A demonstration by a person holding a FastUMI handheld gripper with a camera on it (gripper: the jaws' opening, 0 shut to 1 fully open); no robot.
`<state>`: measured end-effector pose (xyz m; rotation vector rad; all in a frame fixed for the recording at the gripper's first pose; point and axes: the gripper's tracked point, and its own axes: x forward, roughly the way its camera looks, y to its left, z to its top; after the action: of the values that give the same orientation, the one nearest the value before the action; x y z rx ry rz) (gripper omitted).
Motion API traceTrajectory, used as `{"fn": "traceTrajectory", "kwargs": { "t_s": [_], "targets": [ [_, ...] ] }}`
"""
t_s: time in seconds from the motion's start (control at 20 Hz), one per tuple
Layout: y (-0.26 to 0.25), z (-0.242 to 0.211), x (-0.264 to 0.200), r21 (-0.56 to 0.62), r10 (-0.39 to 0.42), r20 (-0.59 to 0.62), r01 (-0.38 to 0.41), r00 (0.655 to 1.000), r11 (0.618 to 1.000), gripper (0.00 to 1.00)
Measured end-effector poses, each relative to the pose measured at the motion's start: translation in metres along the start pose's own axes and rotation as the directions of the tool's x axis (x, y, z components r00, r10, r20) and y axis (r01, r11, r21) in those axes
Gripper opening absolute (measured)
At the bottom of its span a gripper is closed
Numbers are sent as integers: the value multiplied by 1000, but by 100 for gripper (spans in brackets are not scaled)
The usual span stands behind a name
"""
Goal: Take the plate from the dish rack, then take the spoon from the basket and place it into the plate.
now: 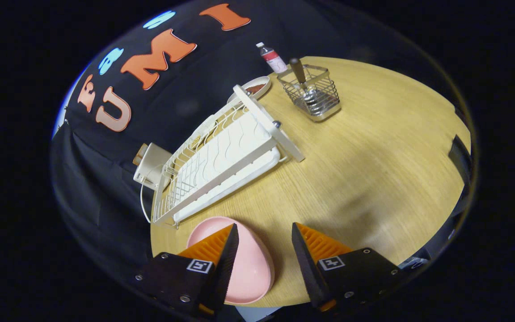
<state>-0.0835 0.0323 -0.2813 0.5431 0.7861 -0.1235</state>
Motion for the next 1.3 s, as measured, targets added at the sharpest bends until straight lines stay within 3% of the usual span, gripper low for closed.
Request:
{"fn": "traceTrajectory", "kwargs": {
  "t_s": [0.15,0.35,0.7,1.0,1.3],
  "targets": [
    [-21,36,-11,-31,-42,78,45,996,999,88],
    [-48,89,-23,-80,-113,215,133,970,988,98],
    [-56,177,-33,-156,-108,454,199,884,968,98],
    [-46,213,-10,-241,-48,509,196,859,951,98],
    [-44,225,21,-349,-27,532,249,846,904,98]
  ]
}}
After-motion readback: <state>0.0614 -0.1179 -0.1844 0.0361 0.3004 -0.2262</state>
